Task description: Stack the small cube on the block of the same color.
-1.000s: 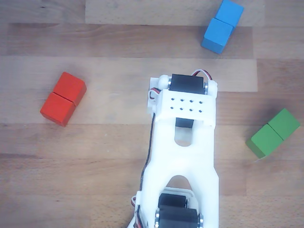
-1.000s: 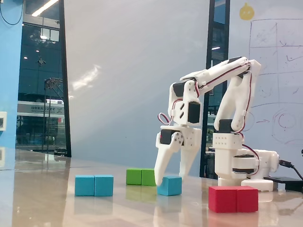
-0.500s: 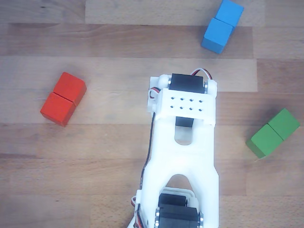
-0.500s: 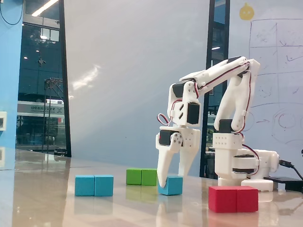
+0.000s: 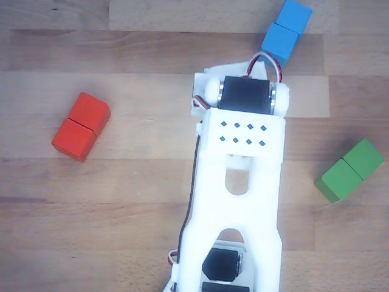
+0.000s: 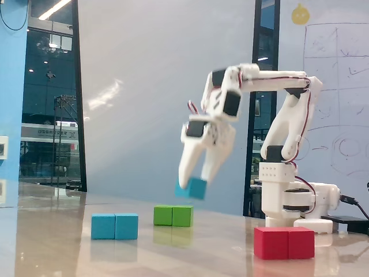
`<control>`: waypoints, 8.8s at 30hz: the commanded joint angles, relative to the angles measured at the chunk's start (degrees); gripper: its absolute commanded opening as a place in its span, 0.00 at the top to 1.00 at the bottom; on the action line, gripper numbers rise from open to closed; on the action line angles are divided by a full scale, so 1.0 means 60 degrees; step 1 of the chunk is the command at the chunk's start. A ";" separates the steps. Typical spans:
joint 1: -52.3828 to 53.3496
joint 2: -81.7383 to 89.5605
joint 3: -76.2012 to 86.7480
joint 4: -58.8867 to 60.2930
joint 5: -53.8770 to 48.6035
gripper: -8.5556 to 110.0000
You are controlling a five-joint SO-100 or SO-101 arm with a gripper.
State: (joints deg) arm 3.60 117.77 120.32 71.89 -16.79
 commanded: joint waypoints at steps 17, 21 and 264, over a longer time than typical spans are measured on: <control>0.0952 -0.4980 -0.8027 0.0835 -0.0176 0.85; 0.1201 -0.5537 -0.8086 0.0396 0.0601 0.85; -0.0850 1.3301 0.9258 -0.0293 0.1890 0.93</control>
State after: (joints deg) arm -1.67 195.91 176.31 70.22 -5.62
